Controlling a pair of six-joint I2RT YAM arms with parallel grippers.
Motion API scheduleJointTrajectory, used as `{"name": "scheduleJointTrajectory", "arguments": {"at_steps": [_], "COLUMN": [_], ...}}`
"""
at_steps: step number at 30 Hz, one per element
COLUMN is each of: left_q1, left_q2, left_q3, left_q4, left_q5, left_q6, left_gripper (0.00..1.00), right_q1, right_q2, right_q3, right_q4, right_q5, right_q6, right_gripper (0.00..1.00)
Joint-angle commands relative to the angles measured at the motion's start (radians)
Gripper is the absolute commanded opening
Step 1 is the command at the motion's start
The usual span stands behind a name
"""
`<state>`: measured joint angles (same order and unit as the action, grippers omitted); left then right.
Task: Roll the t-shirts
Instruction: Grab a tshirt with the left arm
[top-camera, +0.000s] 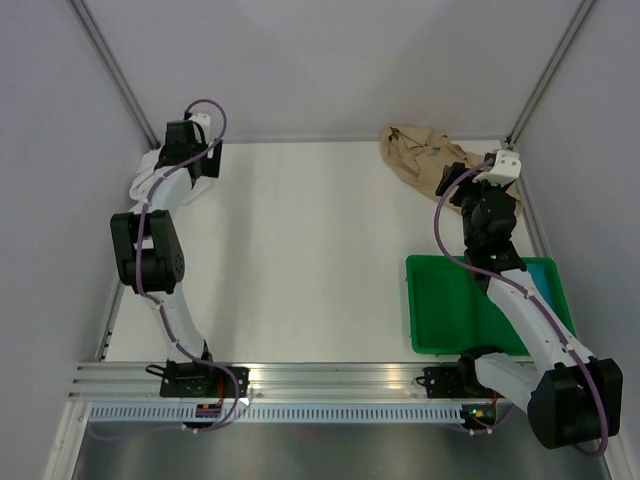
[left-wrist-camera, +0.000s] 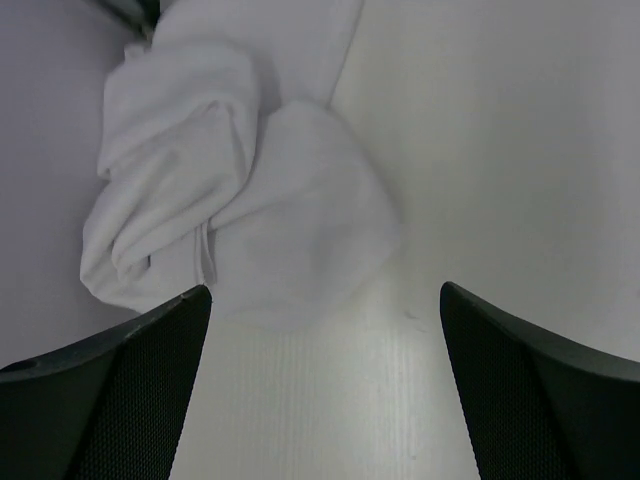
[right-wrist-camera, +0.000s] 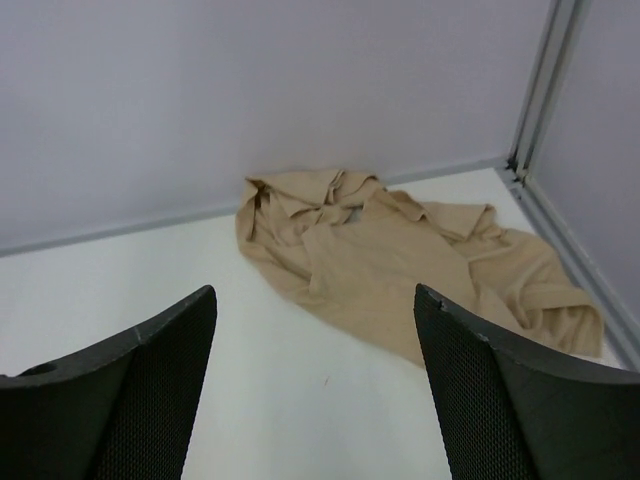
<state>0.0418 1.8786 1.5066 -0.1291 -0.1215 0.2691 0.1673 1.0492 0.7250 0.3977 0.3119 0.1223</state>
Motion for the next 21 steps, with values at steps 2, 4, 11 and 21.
{"name": "scheduleJointTrajectory", "arguments": {"at_steps": [2,4,11,21], "left_q1": [0.139,0.151,0.152,0.164], "left_q2": [0.261,0.31,0.439,0.594], "left_q3": [0.248,0.286,0.382,0.593], "left_q4": [-0.404,-0.409,-0.409,-0.512], "left_q5": [-0.104,-0.107,-0.147,-0.06], "left_q6": [0.039,0.06,0.11,0.078], "left_gripper": [1.0,1.0,1.0,0.88], "right_q1": [0.011,0.017,0.057,0.077], "right_q2": [0.02,0.021,0.064,-0.002], "right_q3": [0.022,-0.004,-0.044,-0.072], "right_q4": [-0.217,-0.208,-0.217,-0.207], "right_q5": [-0.123,-0.146,-0.132,-0.1], "right_q6": [0.069,0.077,0.062,0.043], "right_gripper": [0.85,0.85,0.83,0.83]}}
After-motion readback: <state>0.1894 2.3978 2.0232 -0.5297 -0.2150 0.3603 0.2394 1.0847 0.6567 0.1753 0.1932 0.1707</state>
